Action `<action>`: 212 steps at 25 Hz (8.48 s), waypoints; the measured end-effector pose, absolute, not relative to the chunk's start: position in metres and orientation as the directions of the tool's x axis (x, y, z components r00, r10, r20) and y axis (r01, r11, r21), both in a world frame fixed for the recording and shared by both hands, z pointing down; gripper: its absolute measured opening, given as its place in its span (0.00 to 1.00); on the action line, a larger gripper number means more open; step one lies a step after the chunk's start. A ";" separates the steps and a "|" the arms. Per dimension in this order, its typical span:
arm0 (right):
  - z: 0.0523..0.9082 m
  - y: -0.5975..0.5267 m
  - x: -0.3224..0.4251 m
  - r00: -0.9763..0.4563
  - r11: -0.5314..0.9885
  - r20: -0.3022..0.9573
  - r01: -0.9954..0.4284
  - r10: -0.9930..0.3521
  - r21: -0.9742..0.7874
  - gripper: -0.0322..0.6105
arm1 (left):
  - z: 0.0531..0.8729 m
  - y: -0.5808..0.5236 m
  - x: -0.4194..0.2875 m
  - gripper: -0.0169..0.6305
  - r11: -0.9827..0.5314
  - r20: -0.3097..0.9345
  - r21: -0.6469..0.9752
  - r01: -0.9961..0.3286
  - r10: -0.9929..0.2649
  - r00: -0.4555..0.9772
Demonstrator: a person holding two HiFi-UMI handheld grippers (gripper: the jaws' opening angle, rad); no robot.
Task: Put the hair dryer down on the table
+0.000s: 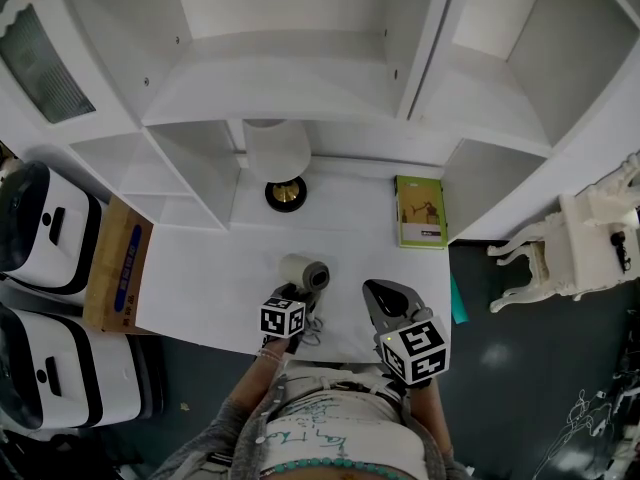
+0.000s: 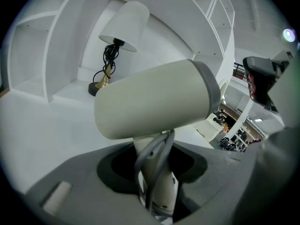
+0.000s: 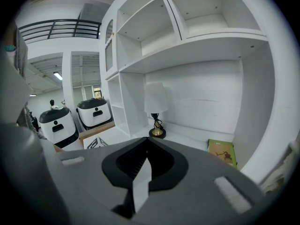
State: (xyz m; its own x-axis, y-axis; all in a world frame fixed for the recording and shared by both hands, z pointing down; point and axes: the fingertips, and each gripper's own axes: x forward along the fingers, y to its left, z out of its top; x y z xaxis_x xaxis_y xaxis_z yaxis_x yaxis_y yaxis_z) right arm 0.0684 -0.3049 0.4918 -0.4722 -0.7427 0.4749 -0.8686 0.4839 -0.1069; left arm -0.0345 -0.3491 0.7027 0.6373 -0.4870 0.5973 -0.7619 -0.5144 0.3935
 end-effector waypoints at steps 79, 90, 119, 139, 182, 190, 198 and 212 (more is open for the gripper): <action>0.512 -0.266 0.110 -0.386 0.372 0.517 -0.918 -0.764 -0.136 0.09 | 0.771 -0.343 0.012 0.33 -0.697 0.903 0.044 -0.716 -0.279 0.327; 0.514 -0.257 0.119 -0.365 0.345 0.519 -0.928 -0.773 -0.138 0.09 | 0.774 -0.342 0.014 0.33 -0.712 0.908 0.048 -0.701 -0.262 0.328; 0.526 -0.230 0.120 -0.363 0.336 0.543 -0.929 -0.757 -0.153 0.09 | 0.777 -0.342 0.015 0.35 -0.727 0.923 0.057 -0.684 -0.223 0.314; 0.521 -0.219 0.123 -0.379 0.360 0.534 -0.922 -0.756 -0.143 0.09 | 0.752 -0.338 0.009 0.41 -0.741 0.881 0.064 -0.668 -0.273 0.387; 0.523 -0.247 0.054 -0.454 0.466 0.550 -0.875 -0.701 -0.129 0.09 | 0.692 -0.328 -0.043 0.32 -0.734 0.759 0.074 -0.675 -0.397 0.515; 0.525 -0.254 0.038 -0.428 0.426 0.541 -0.894 -0.724 -0.137 0.09 | 0.675 -0.331 -0.051 0.25 -0.747 0.715 0.088 -0.659 -0.413 0.564; 0.526 -0.257 0.031 -0.389 0.376 0.538 -0.916 -0.748 -0.139 0.09 | 0.668 -0.330 -0.059 0.22 -0.761 0.698 0.120 -0.638 -0.392 0.599; 0.525 -0.253 0.023 -0.335 0.306 0.523 -0.941 -0.783 -0.145 0.09 | 0.654 -0.324 -0.071 0.15 -0.778 0.670 0.151 -0.610 -0.373 0.641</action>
State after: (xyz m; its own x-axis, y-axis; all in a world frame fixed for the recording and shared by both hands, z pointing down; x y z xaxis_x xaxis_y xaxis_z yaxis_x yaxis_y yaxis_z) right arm 0.0226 -0.2525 0.5255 -0.3354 -0.7833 0.5233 -0.9409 0.3059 -0.1451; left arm -0.0706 -0.3240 0.6543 0.6414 -0.3735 0.6702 -0.6104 -0.7776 0.1508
